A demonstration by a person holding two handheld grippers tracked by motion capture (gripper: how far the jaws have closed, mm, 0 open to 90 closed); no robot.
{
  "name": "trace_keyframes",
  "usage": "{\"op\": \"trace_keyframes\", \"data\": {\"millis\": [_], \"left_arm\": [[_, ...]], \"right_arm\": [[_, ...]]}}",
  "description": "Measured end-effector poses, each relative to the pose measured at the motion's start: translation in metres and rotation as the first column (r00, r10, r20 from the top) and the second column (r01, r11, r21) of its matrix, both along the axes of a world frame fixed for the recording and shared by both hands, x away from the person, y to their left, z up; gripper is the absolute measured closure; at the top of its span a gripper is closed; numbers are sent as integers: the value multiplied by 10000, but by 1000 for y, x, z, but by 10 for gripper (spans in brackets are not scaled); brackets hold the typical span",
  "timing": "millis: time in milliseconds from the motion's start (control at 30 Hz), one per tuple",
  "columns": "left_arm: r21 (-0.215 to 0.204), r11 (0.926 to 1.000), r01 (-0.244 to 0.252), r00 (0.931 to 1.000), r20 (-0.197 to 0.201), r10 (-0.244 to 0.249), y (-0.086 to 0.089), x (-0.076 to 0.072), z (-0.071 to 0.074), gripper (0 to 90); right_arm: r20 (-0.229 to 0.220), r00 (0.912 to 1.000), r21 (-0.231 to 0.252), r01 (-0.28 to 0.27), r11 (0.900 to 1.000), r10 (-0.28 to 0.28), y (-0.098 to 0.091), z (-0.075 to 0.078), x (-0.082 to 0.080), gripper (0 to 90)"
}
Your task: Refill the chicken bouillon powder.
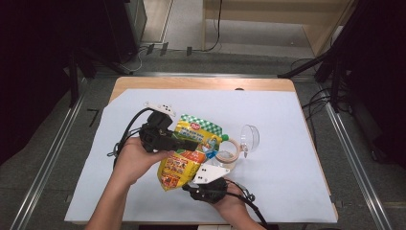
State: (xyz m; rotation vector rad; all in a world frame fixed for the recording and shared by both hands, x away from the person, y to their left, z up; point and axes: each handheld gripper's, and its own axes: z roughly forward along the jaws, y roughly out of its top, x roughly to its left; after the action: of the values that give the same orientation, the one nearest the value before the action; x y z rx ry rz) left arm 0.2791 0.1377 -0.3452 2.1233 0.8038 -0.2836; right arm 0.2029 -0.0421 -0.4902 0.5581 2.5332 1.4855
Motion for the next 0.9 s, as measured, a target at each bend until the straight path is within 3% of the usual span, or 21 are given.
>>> {"op": "trace_keyframes", "data": {"millis": [400,533,900], "left_arm": [[842,9959,-327,9993,195,312,-16,0,-11,775],[939,9946,-443,9990,128,433,-21,1,-13,755],[1379,9876,-749,9971,-5,757,-34,3,-20,681]], "right_arm": [[-227,9986,382,-469,9982,478,4,7,-9,696],[-234,9981,595,-562,9966,577,4,13,-10,691],[-845,9944,1012,-550,9933,637,3,19,-5,675]]}}
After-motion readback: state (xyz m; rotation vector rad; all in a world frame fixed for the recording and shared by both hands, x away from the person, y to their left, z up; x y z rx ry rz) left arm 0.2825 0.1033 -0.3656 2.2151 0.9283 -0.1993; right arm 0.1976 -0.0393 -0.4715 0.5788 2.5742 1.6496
